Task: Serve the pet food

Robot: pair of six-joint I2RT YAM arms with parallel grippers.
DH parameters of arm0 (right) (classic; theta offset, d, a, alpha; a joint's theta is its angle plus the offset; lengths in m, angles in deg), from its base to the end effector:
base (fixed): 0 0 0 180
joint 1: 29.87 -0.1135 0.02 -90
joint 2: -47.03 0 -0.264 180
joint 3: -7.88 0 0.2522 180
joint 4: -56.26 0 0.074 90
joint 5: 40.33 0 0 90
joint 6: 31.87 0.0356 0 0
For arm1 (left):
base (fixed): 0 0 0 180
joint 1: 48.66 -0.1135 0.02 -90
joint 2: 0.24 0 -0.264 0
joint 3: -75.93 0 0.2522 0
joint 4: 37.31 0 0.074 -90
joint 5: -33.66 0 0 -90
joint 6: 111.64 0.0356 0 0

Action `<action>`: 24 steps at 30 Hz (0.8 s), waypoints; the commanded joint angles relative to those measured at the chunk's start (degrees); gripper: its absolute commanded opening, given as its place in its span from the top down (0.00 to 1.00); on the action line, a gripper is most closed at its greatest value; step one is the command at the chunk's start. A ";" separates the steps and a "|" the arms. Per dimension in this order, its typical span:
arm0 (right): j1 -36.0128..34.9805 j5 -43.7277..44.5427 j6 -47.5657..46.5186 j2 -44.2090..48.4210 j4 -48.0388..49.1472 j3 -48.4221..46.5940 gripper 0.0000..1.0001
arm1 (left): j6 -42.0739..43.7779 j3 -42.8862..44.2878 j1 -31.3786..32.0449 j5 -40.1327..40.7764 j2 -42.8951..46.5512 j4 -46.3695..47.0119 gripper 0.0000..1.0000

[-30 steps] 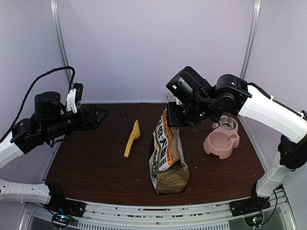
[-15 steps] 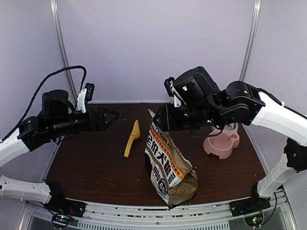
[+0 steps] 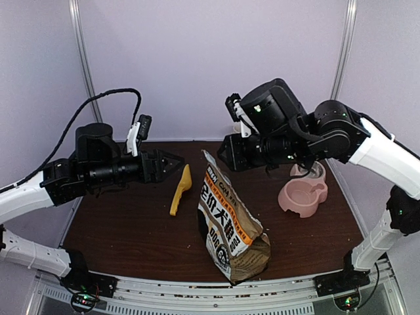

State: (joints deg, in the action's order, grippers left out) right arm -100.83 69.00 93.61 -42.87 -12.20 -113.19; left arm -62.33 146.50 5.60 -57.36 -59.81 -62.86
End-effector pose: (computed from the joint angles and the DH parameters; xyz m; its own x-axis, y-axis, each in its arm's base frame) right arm 0.1158 0.2995 0.4428 -0.6288 -0.1432 -0.7643 -0.5417 0.7858 0.2985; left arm 0.1396 -0.1951 0.3617 -0.6469 -0.2170 -0.7310 0.5273 0.5652 -0.6344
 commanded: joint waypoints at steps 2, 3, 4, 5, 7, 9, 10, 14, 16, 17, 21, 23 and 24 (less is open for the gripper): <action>-0.18 2.84 -3.20 -4.23 -3.66 -5.44 0.71 | -1.56 2.26 0.80 -1.33 -1.95 5.77 0.21; -0.23 3.17 -3.57 -4.97 -4.17 -6.38 0.71 | -1.72 2.20 0.84 -1.39 -2.15 6.22 0.23; -0.18 3.66 -3.77 -5.93 -4.52 -7.30 0.72 | -1.84 2.28 0.89 -1.44 -2.44 6.47 0.24; -0.29 4.50 -3.94 -6.67 -4.94 -8.09 0.74 | -2.00 2.31 0.93 -1.41 -2.63 6.63 0.25; -0.23 5.58 -4.26 -7.80 -5.87 -9.48 0.76 | -2.12 2.49 0.94 -1.40 -2.97 6.76 0.27; -0.25 6.10 -4.36 -8.73 -6.65 -10.50 0.78 | -2.20 2.60 1.02 -1.41 -3.14 6.78 0.28; -0.27 6.02 -4.38 -9.09 -6.79 -10.72 0.79 | -2.25 2.60 1.02 -1.44 -3.18 6.78 0.28; -0.22 4.89 -4.51 -10.01 -6.96 -10.78 0.81 | -2.13 2.55 1.02 -1.09 -3.19 6.59 0.29; -0.27 4.55 -4.60 -10.27 -7.02 -10.73 0.81 | -2.12 2.66 1.02 -1.08 -3.25 6.61 0.29; -0.29 4.56 -4.57 -10.41 -7.06 -10.73 0.81 | -2.12 2.66 1.02 -1.05 -3.34 6.61 0.29; -0.28 4.76 -4.59 -10.71 -7.41 -10.75 0.82 | -2.12 2.81 1.02 -1.10 -3.57 6.52 0.29; -0.32 5.20 -4.47 -10.88 -7.80 -10.73 0.82 | -2.03 2.91 1.02 -1.17 -3.64 6.44 0.29; -0.30 5.47 -4.42 -11.10 -8.00 -10.75 0.83 | -2.03 2.90 1.02 -1.09 -3.67 6.43 0.29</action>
State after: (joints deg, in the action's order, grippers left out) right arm -100.87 72.65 89.39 -53.28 -18.56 -122.61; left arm -64.21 147.42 6.21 -58.13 -63.26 -59.65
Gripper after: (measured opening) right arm 0.179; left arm 0.708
